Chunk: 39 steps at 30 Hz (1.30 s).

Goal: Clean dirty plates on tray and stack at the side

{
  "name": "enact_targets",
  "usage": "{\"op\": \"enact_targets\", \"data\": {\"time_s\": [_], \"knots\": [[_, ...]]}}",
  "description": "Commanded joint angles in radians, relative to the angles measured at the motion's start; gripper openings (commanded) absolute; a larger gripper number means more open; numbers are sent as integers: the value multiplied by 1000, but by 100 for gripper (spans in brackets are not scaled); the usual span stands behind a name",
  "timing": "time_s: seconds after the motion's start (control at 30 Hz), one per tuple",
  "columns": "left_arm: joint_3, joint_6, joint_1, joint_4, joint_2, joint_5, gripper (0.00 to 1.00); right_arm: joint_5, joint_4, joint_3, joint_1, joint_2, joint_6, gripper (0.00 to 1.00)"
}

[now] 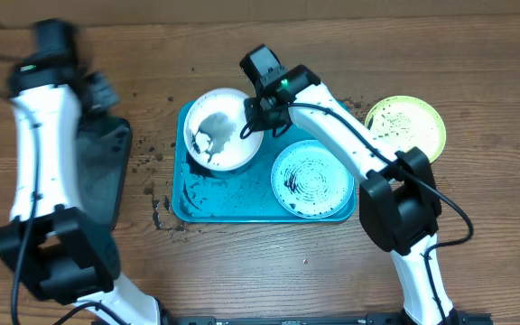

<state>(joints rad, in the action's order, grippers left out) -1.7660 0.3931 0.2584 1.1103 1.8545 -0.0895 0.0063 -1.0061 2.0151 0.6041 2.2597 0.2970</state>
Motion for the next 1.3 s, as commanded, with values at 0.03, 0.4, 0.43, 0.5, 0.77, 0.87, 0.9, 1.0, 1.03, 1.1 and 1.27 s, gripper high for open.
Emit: {"op": "enact_targets", "data": {"time_s": [0.03, 0.4, 0.43, 0.5, 0.77, 0.87, 0.9, 1.0, 1.03, 1.1, 1.27], "knots": [[-21, 14, 117, 57, -8, 31, 4, 212, -25, 113, 52, -104, -157, 4], [-21, 16, 289, 60, 30, 32, 4, 792, -28, 141, 253, -107, -440, 4], [-21, 15, 295, 61, 31, 40, 4, 893, -10, 141, 287, -107, -492, 4], [-20, 15, 296, 61, 31, 39, 4, 1010, 34, 141, 316, -107, -515, 4], [-20, 15, 290, 66, 31, 42, 4, 1198, 202, 141, 389, -107, -745, 4], [-20, 15, 290, 67, 31, 42, 4, 1198, 205, 141, 389, -107, -751, 4], [-20, 15, 290, 68, 31, 43, 4, 1197, 205, 141, 389, -107, -751, 4], [-20, 15, 290, 68, 31, 54, 4, 1197, 206, 141, 388, -107, -736, 4], [-20, 15, 290, 68, 31, 63, 4, 1197, 205, 141, 386, -107, -721, 4], [-20, 15, 290, 68, 31, 68, 4, 1197, 205, 141, 381, -107, -694, 4], [-20, 15, 290, 67, 31, 68, 5, 1177, 195, 140, 362, -107, -665, 4]]}}
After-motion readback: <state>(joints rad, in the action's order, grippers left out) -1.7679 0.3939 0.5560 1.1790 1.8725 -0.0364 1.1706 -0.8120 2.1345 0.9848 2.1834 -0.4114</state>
